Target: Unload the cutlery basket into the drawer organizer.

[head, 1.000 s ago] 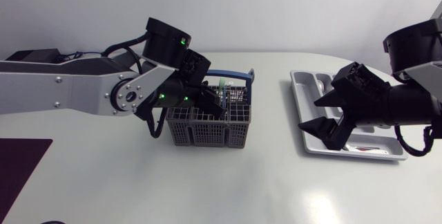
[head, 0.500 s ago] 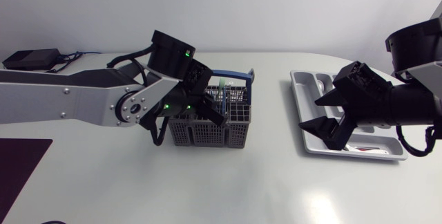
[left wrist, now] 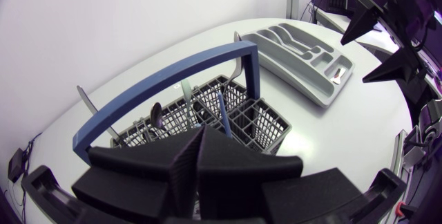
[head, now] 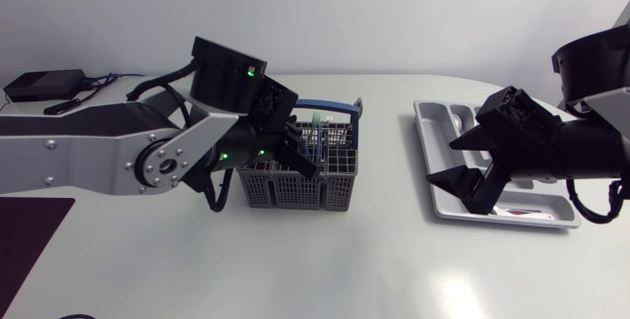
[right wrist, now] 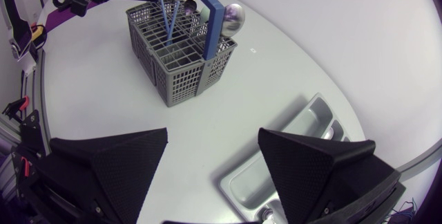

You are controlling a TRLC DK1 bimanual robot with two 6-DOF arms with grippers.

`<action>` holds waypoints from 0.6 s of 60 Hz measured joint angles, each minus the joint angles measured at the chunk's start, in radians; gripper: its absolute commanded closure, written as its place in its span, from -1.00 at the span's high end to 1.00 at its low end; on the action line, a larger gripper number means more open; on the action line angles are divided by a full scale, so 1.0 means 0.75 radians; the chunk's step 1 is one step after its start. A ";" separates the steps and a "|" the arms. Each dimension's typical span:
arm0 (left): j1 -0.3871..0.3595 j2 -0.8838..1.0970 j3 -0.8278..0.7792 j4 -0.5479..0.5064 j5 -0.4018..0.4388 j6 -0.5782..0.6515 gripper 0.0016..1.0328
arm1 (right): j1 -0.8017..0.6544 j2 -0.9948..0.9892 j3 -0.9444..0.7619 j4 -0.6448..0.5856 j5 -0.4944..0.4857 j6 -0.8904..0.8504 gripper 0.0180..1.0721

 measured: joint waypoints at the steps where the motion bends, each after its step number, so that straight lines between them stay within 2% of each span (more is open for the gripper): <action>1: 0.000 -0.006 -0.003 -0.001 0.001 0.000 -0.57 | 0.000 0.000 0.000 0.000 0.000 0.000 0.80; 12: 0.000 -0.068 -0.007 0.004 0.003 0.004 -0.57 | 0.004 0.000 0.000 0.000 0.000 0.001 0.80; 16: 0.009 -0.076 -0.007 0.003 0.047 0.004 -0.56 | 0.009 -0.002 0.000 0.000 0.000 0.001 0.80; 20: 0.030 -0.076 -0.015 0.004 0.136 0.004 -0.27 | 0.010 -0.004 0.000 0.000 0.000 0.001 0.80; 23: 0.052 -0.079 -0.033 0.005 0.176 0.004 -0.25 | 0.010 -0.005 0.000 0.000 0.000 0.001 0.80; 31: 0.101 -0.114 -0.153 0.132 0.236 0.036 -0.21 | 0.010 -0.011 -0.001 0.001 0.000 0.001 0.80; 36: 0.128 -0.156 -0.233 0.223 0.273 0.049 -0.11 | 0.010 -0.014 -0.002 0.001 0.000 0.000 0.80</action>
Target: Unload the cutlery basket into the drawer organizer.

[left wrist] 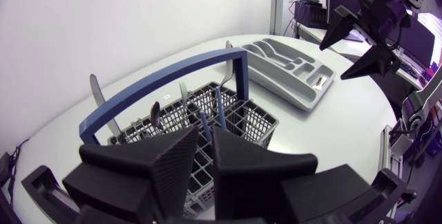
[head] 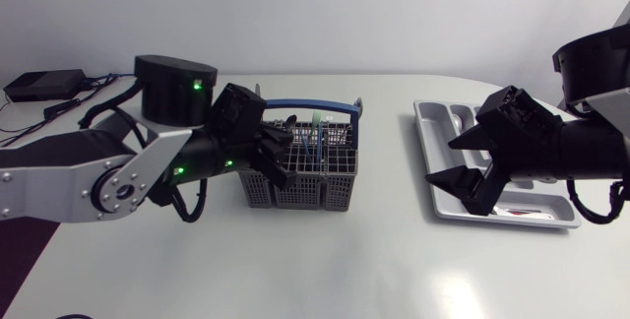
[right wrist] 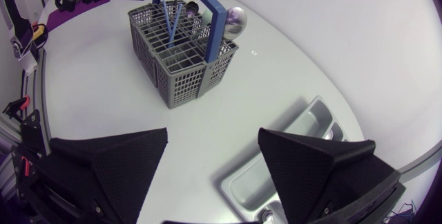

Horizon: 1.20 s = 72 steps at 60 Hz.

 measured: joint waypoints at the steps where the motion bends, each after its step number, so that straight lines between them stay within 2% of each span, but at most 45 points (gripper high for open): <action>1: 0.003 -0.007 -0.013 0.016 0.006 0.001 -0.11 | 0.000 0.000 0.000 0.000 0.000 0.001 0.80; 7: 0.017 -0.043 -0.066 0.106 0.032 0.017 -0.11 | 0.000 0.000 -0.003 0.008 0.000 0.000 0.80; 15: 0.017 -0.046 -0.083 0.159 0.047 0.021 -0.06 | 0.000 0.001 -0.017 0.011 0.000 0.000 0.80; 37: 0.017 0.073 -0.083 0.212 0.051 0.081 0.00 | -0.022 0.006 -0.035 0.041 -0.013 -0.006 0.80; 72: 0.017 0.161 -0.069 0.280 0.055 0.085 0.00 | -0.074 0.028 -0.039 0.048 -0.078 -0.016 0.80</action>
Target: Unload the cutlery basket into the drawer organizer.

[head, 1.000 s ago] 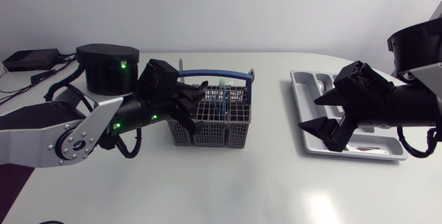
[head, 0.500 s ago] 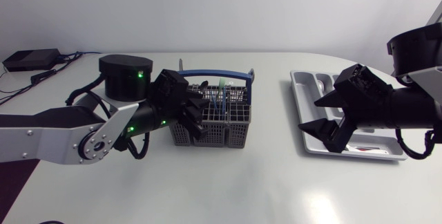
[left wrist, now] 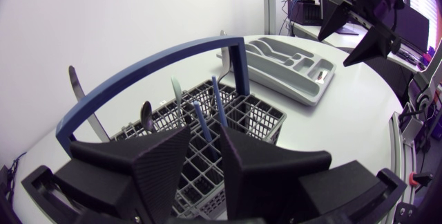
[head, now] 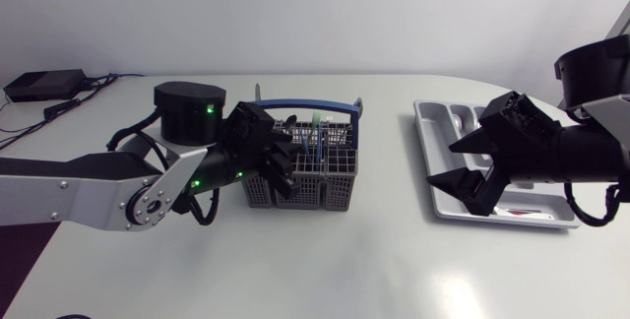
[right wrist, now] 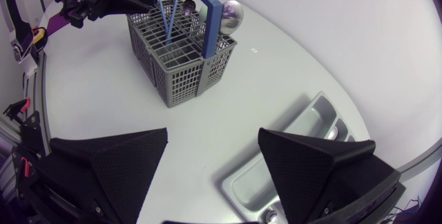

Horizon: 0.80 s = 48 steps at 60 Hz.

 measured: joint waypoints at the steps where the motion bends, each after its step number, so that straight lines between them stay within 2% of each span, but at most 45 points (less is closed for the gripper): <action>1: 0.000 0.000 0.002 0.000 0.000 0.000 0.00 | -0.003 -0.003 -0.004 0.002 -0.005 -0.001 0.80; 13: 0.008 0.006 0.015 -0.001 0.036 -0.001 0.06 | -0.016 -0.080 -0.099 0.034 -0.065 0.001 0.80; 16: 0.012 0.014 0.021 -0.001 0.044 -0.001 0.14 | -0.019 -0.105 -0.127 0.043 -0.079 0.002 0.80; 42: 0.015 0.079 0.091 -0.022 0.081 0.000 0.12 | -0.209 -0.145 -0.250 0.124 -0.272 -0.070 0.80; 45: 0.013 0.087 0.105 -0.024 0.080 0.000 -0.07 | -0.216 -0.145 -0.262 0.131 -0.274 -0.076 0.80; 48: 0.009 0.093 0.115 -0.026 0.080 0.000 -0.33 | -0.222 -0.145 -0.273 0.133 -0.277 -0.086 0.80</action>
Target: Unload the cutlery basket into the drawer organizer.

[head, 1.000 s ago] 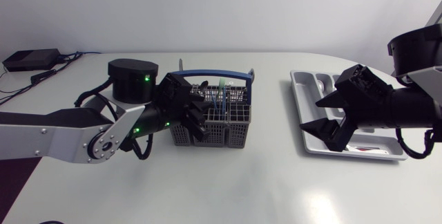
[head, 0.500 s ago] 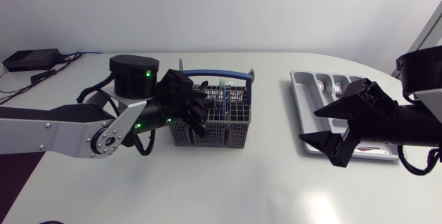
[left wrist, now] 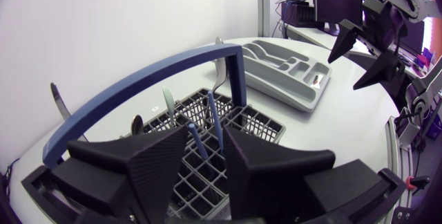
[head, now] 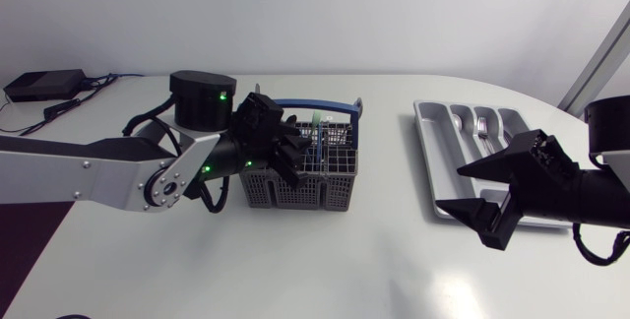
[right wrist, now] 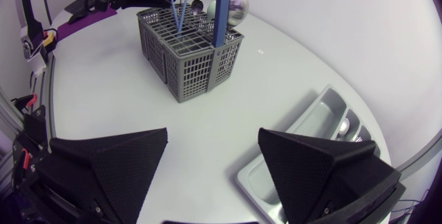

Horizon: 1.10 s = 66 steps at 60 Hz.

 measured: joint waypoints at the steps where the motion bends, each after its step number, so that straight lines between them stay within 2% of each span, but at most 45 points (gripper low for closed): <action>1: -0.003 0.003 0.003 0.000 0.000 0.000 -0.37 | -0.004 0.000 -0.003 0.000 -0.003 -0.004 0.80; 5: -0.013 0.012 0.014 0.001 -0.002 0.000 -0.60 | -0.018 0.001 -0.011 -0.001 -0.015 -0.010 0.80; 24: -0.018 0.017 0.022 0.001 -0.030 0.000 -0.75 | -0.049 0.001 -0.012 0.000 -0.037 -0.034 0.80; 53: -0.030 0.013 0.022 0.002 -0.041 0.010 -0.83 | -0.049 0.009 -0.012 -0.001 -0.038 -0.034 0.80; 66: -0.051 -0.079 0.022 -0.117 -0.041 0.028 -0.83 | -0.047 0.009 -0.012 -0.001 -0.038 -0.034 0.80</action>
